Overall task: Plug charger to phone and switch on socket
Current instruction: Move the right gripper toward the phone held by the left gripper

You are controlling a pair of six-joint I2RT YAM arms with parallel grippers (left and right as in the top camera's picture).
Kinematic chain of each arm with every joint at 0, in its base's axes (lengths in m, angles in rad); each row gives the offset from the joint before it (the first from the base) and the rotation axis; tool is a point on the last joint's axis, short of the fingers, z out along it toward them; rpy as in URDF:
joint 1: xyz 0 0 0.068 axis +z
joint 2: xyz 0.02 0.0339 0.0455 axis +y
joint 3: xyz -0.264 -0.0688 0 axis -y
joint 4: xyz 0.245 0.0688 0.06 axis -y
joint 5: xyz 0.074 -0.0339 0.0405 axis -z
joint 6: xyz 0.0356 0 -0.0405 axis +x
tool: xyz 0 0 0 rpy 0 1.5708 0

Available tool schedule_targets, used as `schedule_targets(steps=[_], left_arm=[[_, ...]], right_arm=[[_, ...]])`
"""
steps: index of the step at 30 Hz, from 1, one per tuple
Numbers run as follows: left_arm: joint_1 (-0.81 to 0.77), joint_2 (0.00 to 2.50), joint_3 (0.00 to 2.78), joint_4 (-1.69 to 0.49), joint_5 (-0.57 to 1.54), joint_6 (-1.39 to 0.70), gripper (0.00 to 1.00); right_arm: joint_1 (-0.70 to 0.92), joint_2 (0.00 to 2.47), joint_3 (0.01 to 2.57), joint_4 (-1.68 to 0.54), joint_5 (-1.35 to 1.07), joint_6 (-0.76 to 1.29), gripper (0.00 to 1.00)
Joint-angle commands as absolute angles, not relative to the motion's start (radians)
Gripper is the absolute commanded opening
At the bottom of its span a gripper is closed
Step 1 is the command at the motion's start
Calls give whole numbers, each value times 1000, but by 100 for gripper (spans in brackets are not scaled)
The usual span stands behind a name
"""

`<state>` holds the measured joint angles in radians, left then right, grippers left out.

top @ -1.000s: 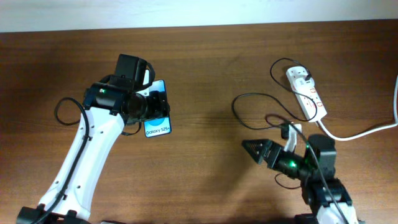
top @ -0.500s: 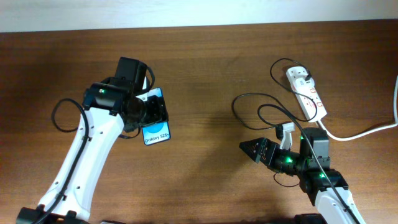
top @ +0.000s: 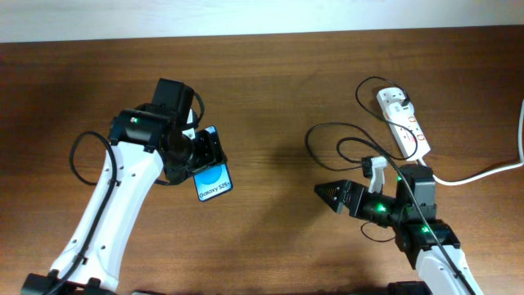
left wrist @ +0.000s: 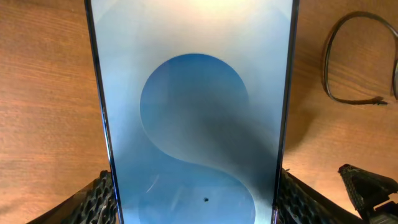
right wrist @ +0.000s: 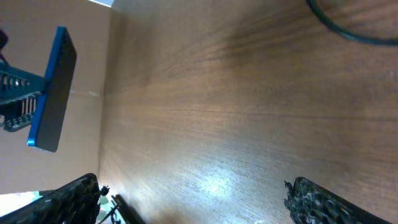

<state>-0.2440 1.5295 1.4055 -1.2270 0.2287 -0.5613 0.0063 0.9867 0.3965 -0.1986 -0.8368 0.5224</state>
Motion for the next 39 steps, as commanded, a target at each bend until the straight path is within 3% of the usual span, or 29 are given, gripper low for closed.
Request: schedule_targets(steps=[1, 6, 9, 12, 20, 28, 39], left_arm=[[-246, 1497, 1437, -1225, 249, -629, 38], [-246, 1497, 1437, -1199, 247, -736, 38], [-246, 1497, 1437, -1160, 247, -836, 39], [-246, 1497, 1437, -1090, 247, -943, 40], [-247, 1519, 1437, -1055, 247, -1092, 41], [-297, 1578, 1437, -1010, 247, -1137, 43], [-301, 1589, 1437, -1002, 248, -1222, 42]], right_arm=[[14, 988, 447, -194, -814, 389, 98], [30, 989, 446, -194, -747, 339, 99], [131, 989, 446, -165, -747, 342, 100], [208, 989, 446, -141, -725, 476, 100], [217, 989, 445, -65, -710, 641, 99], [349, 1069, 445, 112, -633, 814, 99], [393, 1194, 445, 445, -668, 873, 100]])
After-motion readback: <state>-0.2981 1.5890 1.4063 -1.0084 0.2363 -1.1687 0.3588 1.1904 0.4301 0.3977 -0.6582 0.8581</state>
